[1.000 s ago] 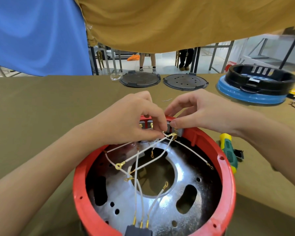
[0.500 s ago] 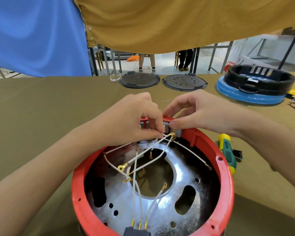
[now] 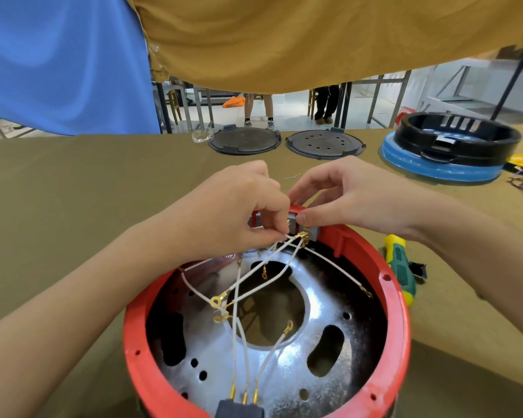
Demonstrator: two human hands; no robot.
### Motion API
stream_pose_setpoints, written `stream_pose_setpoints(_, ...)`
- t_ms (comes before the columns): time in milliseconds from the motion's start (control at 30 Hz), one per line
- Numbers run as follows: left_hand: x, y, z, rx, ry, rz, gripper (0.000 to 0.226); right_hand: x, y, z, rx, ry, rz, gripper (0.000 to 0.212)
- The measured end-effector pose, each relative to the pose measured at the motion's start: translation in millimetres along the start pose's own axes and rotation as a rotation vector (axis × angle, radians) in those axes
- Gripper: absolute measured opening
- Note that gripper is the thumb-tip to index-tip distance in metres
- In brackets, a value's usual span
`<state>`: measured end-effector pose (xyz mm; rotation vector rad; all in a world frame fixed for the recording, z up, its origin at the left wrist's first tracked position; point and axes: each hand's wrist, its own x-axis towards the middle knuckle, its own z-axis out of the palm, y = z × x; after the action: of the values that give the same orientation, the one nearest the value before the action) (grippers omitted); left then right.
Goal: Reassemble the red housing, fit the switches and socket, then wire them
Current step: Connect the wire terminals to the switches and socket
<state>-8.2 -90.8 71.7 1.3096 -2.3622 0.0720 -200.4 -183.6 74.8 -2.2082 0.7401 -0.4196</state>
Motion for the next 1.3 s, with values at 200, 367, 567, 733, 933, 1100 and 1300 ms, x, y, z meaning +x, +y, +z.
stream_pose_setpoints(200, 1, 2, 2, 0.048, 0.007, -0.004, 0.009, 0, -1, 2, -0.018, 0.010, -0.008, 0.022)
stream_pose_setpoints(367, 0, 0, 3, -0.047, 0.030, -0.088, 0.013, -1, 0, -1, -0.007, -0.020, -0.008, 0.024)
stream_pose_setpoints(567, -1, -8, 3, -0.033, 0.029, -0.163, 0.027, -1, -3, -5, -0.038, -0.061, -0.034, 0.016)
stream_pose_setpoints(733, -5, -21, -8, -0.114, -0.112, -0.310, 0.055, -5, -12, -1, -0.193, -0.118, -0.028, 0.029)
stream_pose_setpoints(933, -6, -26, -16, -0.196, -0.243, -0.407, 0.045, -6, -17, 8, -0.399, -0.004, -0.081, 0.018)
stream_pose_setpoints(1100, -6, -20, -20, -0.128, -0.286, -0.446, 0.048, -8, -19, 10, -0.466, 0.008, -0.136, 0.006)
stream_pose_setpoints(1300, -5, -16, -21, -0.066, -0.382, -0.505, 0.053, -9, -23, 14, -0.491, 0.007, -0.173, 0.015)
